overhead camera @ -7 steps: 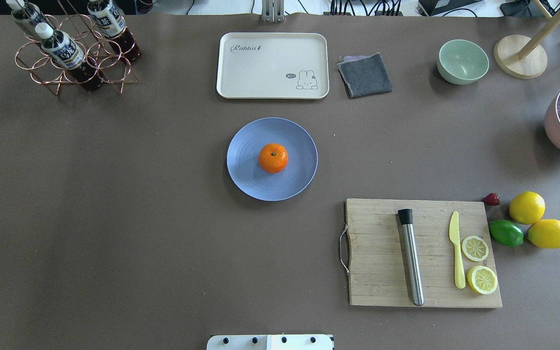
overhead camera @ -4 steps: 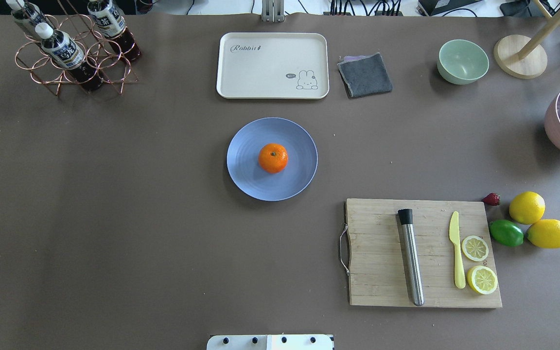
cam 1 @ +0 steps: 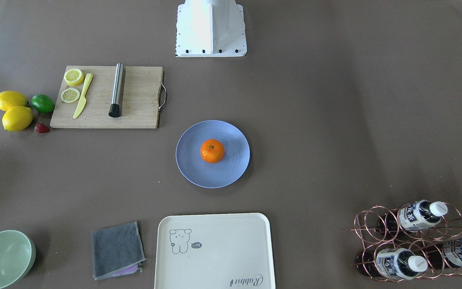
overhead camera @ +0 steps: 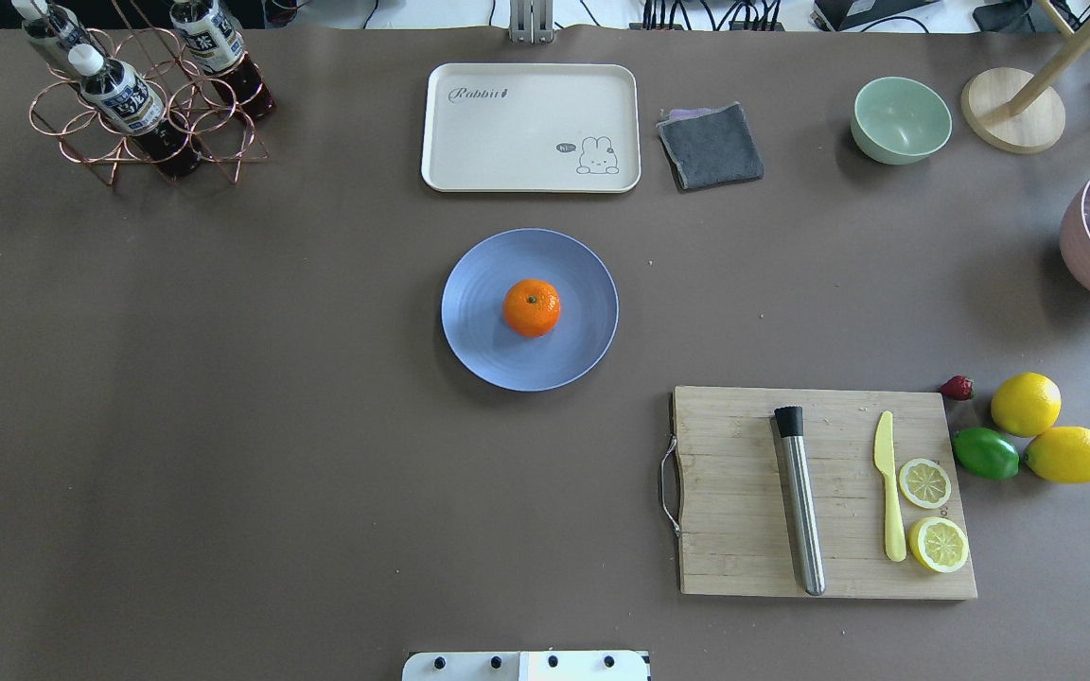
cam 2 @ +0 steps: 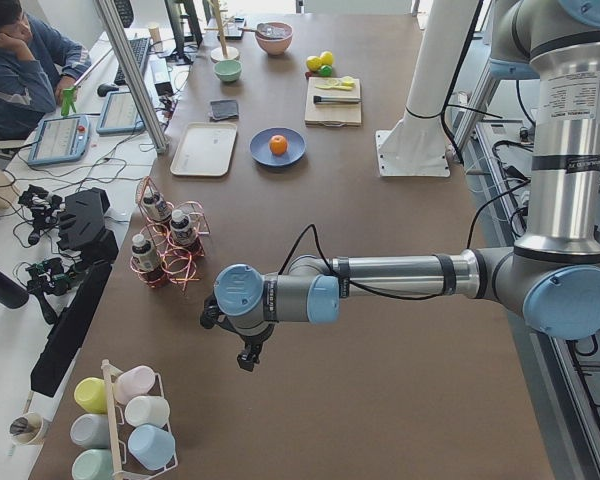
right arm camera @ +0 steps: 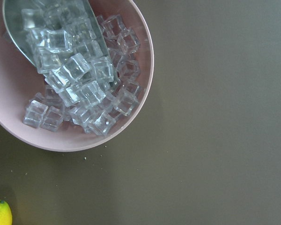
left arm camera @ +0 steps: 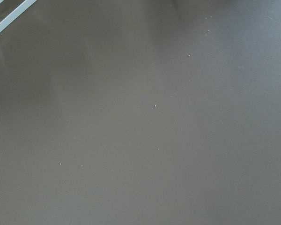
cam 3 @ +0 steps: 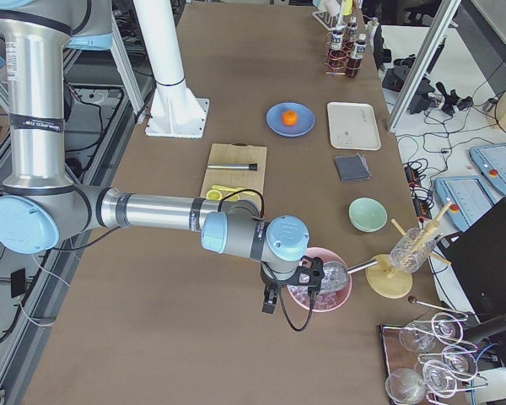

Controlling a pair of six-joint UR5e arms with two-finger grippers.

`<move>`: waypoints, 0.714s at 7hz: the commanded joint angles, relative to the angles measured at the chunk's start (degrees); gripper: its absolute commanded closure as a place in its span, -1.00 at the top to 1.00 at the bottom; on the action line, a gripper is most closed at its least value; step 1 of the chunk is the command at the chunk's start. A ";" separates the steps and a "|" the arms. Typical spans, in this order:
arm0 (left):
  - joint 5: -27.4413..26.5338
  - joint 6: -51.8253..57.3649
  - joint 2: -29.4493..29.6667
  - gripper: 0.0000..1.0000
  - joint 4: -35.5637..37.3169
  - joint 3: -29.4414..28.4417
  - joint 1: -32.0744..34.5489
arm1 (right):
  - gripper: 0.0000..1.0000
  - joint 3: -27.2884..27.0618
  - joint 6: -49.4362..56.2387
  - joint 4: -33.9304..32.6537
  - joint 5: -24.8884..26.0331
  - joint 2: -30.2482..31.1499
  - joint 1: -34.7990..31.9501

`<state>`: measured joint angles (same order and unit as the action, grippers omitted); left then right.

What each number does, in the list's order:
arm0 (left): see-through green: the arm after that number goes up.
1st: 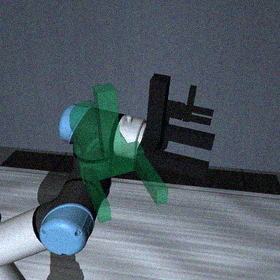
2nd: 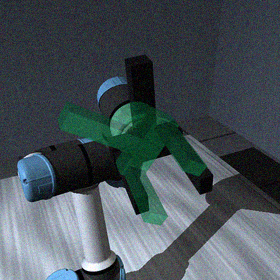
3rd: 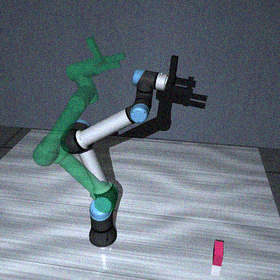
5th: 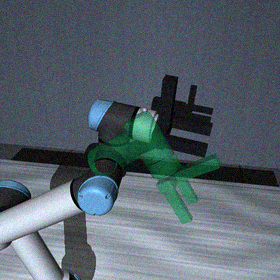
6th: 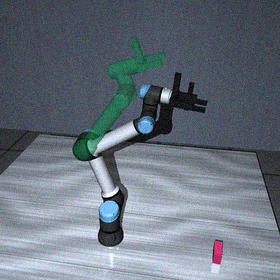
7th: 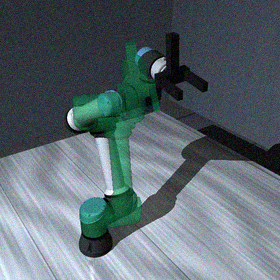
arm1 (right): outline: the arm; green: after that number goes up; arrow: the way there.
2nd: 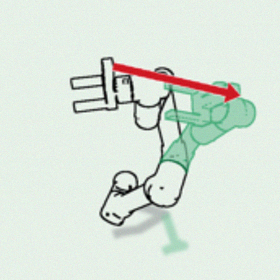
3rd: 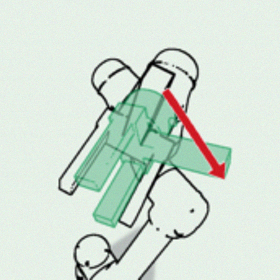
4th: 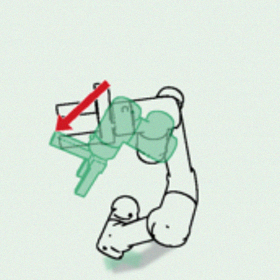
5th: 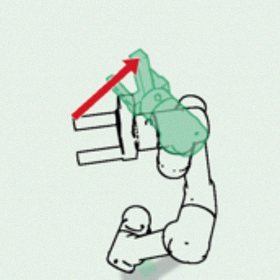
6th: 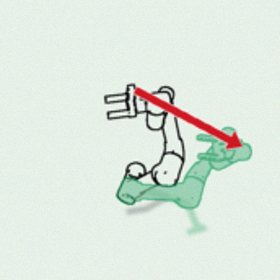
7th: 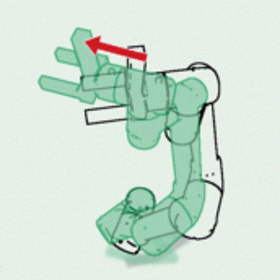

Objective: Pick orange to plate

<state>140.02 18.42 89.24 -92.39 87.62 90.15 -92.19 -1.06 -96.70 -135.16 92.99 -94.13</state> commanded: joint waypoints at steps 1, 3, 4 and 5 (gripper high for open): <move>-0.01 -0.05 0.15 0.96 0.19 -0.08 0.02 | 1.00 -0.01 0.00 0.02 -0.01 0.09 0.09; -0.01 -0.05 0.15 0.96 0.10 0.01 0.02 | 1.00 -0.01 0.00 0.10 -0.01 0.09 0.00; -0.01 -0.05 0.41 0.96 0.19 -0.08 0.02 | 1.00 -0.01 0.00 0.02 -0.01 0.09 0.00; -0.01 -0.05 0.41 0.96 0.19 -0.08 0.02 | 1.00 -0.01 0.00 0.10 -0.01 0.09 0.09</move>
<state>140.01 18.37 89.55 -92.23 87.58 90.17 -92.20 -1.05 -96.64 -135.18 93.08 -94.11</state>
